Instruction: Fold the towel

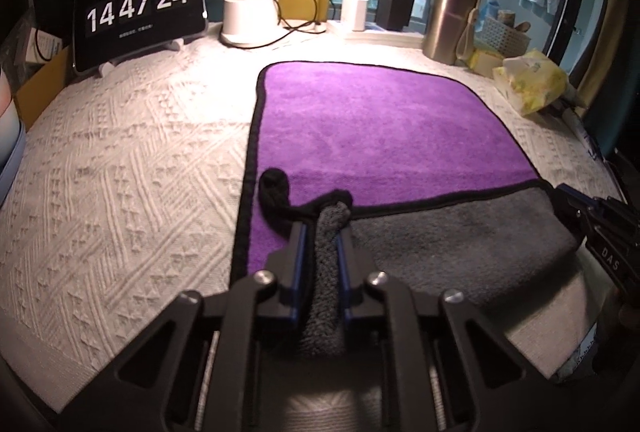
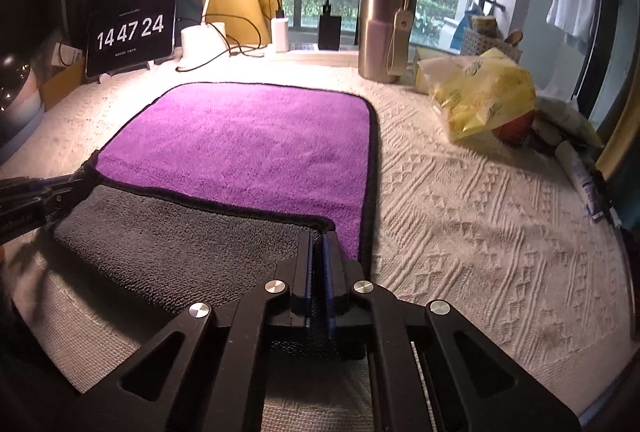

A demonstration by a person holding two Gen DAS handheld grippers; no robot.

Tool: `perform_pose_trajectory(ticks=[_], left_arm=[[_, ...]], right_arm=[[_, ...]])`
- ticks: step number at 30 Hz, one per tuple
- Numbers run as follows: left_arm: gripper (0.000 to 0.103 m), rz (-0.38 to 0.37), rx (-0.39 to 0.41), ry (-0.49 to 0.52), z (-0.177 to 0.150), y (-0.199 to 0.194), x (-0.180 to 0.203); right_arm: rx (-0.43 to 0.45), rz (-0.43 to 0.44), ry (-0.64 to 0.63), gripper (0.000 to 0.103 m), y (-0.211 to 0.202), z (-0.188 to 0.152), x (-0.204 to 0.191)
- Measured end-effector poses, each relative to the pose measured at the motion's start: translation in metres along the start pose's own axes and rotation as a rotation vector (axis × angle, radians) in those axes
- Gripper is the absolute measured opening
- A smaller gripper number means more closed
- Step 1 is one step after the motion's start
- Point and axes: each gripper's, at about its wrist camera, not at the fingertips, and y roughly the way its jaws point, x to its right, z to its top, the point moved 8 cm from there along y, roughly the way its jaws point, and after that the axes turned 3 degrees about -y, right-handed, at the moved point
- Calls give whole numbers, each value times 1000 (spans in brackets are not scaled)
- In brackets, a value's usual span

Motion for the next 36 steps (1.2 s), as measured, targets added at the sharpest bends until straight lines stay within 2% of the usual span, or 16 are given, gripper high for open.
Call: perform_pose_trajectory(ticks=[23,36], left_arm=[[14,-33,175,28,61,-44,13],[14,-25,248,31,98,-50,14]], right_arm=[[189,-48,9,4,-45,51,11],[255,-60,3,4,-49,82,20]])
